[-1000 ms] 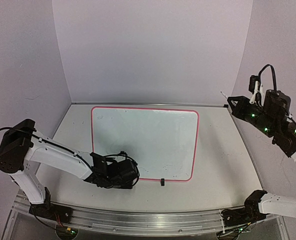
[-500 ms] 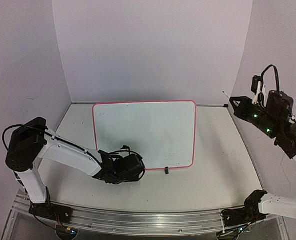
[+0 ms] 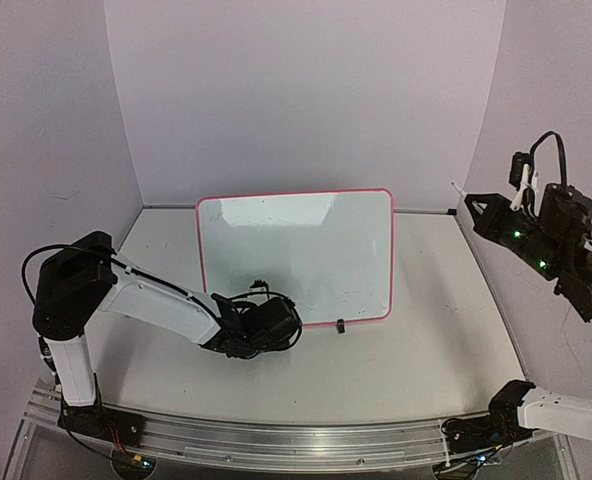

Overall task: Write a sentence on the whiteboard
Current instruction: Move the whiteboard stand to the center of the board.

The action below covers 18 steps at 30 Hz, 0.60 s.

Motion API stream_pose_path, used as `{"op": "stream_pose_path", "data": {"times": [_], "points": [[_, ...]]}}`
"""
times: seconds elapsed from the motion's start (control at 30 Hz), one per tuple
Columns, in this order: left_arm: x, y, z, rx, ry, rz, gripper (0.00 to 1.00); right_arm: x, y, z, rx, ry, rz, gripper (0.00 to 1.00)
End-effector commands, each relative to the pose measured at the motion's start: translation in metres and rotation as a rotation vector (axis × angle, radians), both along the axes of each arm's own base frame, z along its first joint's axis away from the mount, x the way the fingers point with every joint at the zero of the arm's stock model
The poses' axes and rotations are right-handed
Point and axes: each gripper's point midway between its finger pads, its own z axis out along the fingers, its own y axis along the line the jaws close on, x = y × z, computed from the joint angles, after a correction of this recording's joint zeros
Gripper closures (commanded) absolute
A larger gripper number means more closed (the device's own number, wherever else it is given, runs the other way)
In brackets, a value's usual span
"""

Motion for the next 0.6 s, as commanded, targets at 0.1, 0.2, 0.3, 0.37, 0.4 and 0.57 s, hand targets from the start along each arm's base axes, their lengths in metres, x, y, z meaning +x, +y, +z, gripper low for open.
{"op": "stream_pose_path", "data": {"times": [0.1,0.2,0.3,0.37,0.4,0.57], "points": [[0.016,-0.028,0.039,-0.128,-0.083,-0.012,0.8,0.001,-0.005,-0.002,-0.005,0.004,-0.027,1.0],[0.013,-0.028,0.047,-0.123,-0.098,-0.028,0.68,0.001,-0.006,-0.002,-0.006,0.004,-0.03,1.0],[0.011,-0.025,0.058,-0.131,-0.114,-0.033,0.63,0.002,-0.006,-0.004,-0.008,0.007,-0.032,1.0],[0.007,-0.022,0.065,-0.139,-0.112,-0.045,0.6,0.001,-0.006,-0.004,-0.009,0.008,-0.031,1.0],[0.005,-0.019,0.068,-0.14,-0.108,-0.051,0.58,0.001,-0.006,-0.004,-0.009,0.007,-0.032,1.0],[-0.01,0.003,0.092,-0.141,-0.093,-0.095,0.37,0.0,-0.008,-0.002,-0.015,0.003,-0.032,1.0]]}}
